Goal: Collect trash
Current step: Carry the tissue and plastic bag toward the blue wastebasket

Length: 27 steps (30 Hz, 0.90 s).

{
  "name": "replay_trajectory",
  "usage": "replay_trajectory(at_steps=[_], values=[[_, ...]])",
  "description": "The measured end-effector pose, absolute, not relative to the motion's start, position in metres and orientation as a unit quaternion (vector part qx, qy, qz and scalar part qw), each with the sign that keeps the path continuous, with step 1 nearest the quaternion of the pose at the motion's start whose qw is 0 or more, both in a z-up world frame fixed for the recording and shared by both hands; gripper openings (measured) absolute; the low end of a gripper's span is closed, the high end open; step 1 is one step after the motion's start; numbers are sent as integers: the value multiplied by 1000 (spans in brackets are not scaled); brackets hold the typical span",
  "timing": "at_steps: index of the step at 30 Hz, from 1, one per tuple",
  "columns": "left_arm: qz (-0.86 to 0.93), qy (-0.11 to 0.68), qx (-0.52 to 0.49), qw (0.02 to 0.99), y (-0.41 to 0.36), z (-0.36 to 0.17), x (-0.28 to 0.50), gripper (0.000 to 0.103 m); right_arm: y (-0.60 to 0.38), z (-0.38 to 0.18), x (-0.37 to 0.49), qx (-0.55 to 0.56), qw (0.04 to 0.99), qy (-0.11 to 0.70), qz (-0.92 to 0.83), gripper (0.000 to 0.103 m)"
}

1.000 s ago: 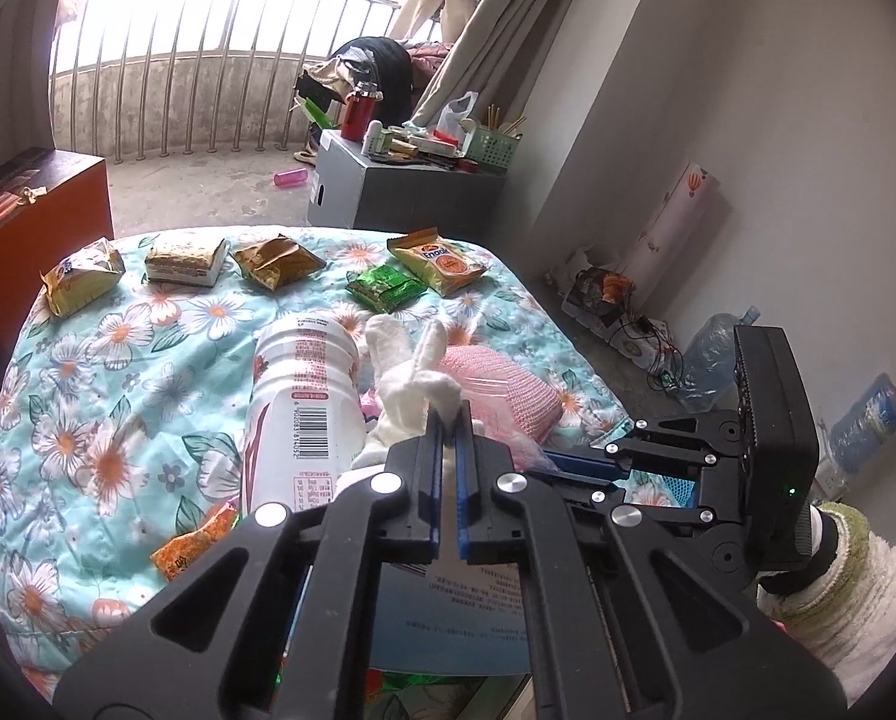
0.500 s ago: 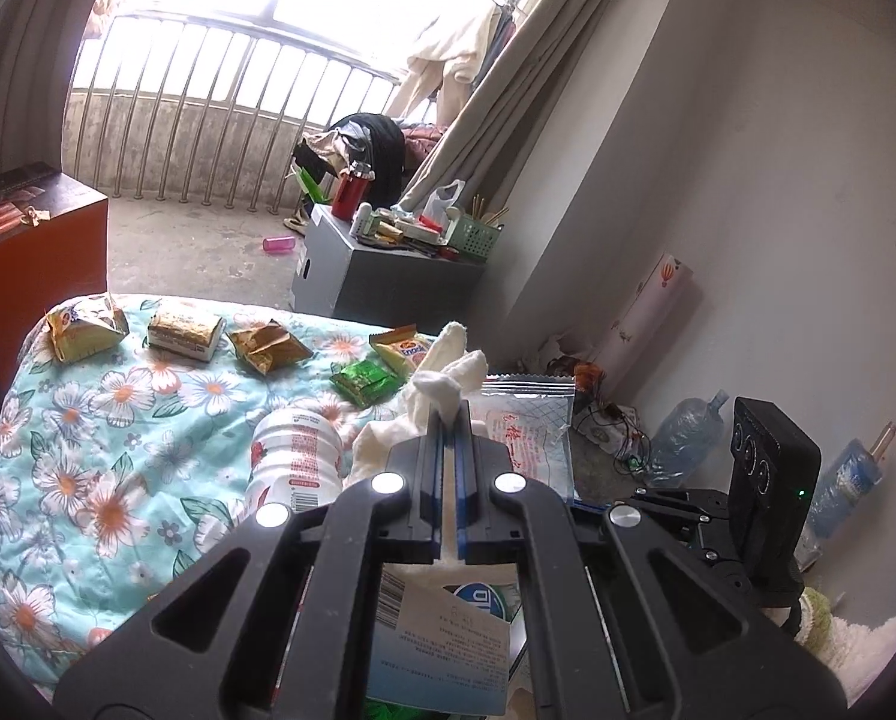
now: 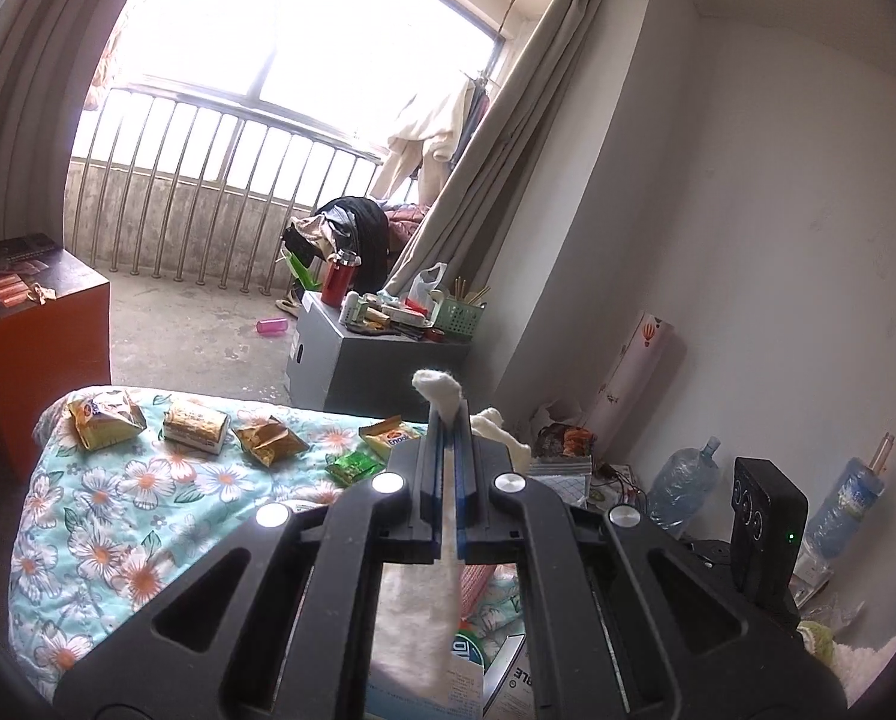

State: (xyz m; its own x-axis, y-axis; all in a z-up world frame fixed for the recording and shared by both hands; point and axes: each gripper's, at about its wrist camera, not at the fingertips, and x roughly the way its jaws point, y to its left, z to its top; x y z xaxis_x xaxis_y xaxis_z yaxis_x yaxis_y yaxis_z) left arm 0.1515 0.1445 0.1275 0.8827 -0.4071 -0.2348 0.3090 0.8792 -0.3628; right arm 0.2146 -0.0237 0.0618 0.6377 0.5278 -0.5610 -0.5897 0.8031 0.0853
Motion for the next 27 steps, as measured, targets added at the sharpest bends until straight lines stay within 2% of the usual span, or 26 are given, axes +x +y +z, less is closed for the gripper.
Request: replay_trajectory(at_steps=[13, 27], values=[[-209, 134, -119, 961, 113, 162, 141, 1, -65, 75, 179, -43, 923, 273, 267, 6], [-298, 182, -71, 934, -7, 152, 163, 1, -196, 73, 147, 35, 954, 263, 143, 6]])
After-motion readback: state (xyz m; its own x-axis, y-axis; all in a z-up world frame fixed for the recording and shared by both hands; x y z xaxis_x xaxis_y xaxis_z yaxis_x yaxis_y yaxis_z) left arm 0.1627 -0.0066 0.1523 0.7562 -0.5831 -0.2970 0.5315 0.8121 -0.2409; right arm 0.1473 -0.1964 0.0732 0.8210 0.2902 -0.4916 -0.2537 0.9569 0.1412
